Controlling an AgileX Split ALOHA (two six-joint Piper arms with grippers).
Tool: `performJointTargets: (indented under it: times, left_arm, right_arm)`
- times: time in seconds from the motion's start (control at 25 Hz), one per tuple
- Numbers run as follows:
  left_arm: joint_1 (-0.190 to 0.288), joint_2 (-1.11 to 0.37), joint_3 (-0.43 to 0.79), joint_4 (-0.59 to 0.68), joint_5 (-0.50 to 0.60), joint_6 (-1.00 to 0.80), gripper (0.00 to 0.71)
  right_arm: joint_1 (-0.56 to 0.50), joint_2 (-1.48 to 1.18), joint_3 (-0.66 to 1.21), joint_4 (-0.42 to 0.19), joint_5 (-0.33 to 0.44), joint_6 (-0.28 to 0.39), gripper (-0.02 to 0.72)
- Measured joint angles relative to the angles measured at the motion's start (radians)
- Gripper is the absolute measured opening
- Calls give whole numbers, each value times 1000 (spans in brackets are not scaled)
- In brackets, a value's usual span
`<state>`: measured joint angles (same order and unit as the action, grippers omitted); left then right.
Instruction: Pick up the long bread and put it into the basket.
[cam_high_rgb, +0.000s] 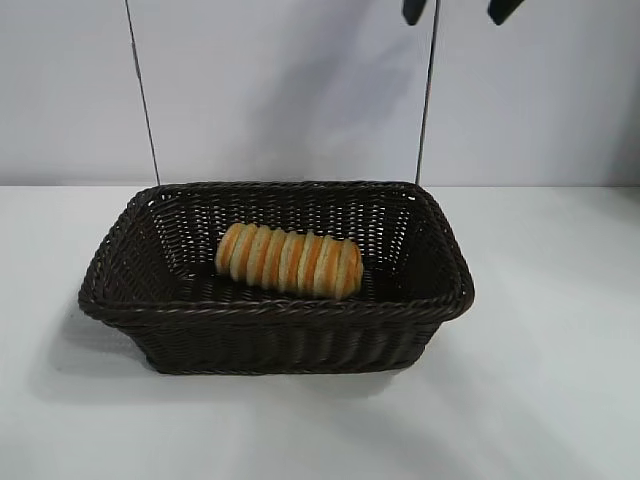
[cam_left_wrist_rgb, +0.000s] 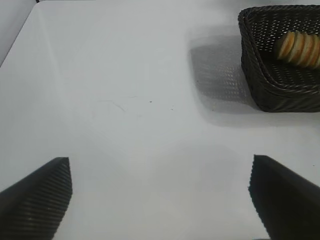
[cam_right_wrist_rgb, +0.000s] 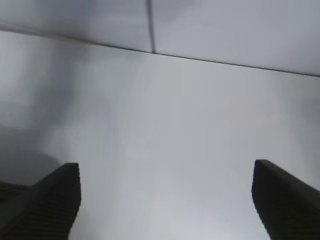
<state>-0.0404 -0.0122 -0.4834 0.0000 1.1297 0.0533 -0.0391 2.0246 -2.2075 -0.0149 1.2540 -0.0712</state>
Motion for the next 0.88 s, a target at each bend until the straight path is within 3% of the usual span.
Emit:
performJointTargets:
  times: [0.2, 0.32, 0.88]
  left_arm:
    - [0, 0, 0, 0, 0, 0, 694]
    - [0, 0, 0, 0, 0, 0, 694]
    - [0, 0, 0, 0, 0, 0, 694]
  right_arm:
    - [-170, -54, 54, 15, 2, -4, 666]
    - [-233, -104, 89, 59, 3, -9, 666]
    - [-254, -670, 317, 83, 8, -27, 666]
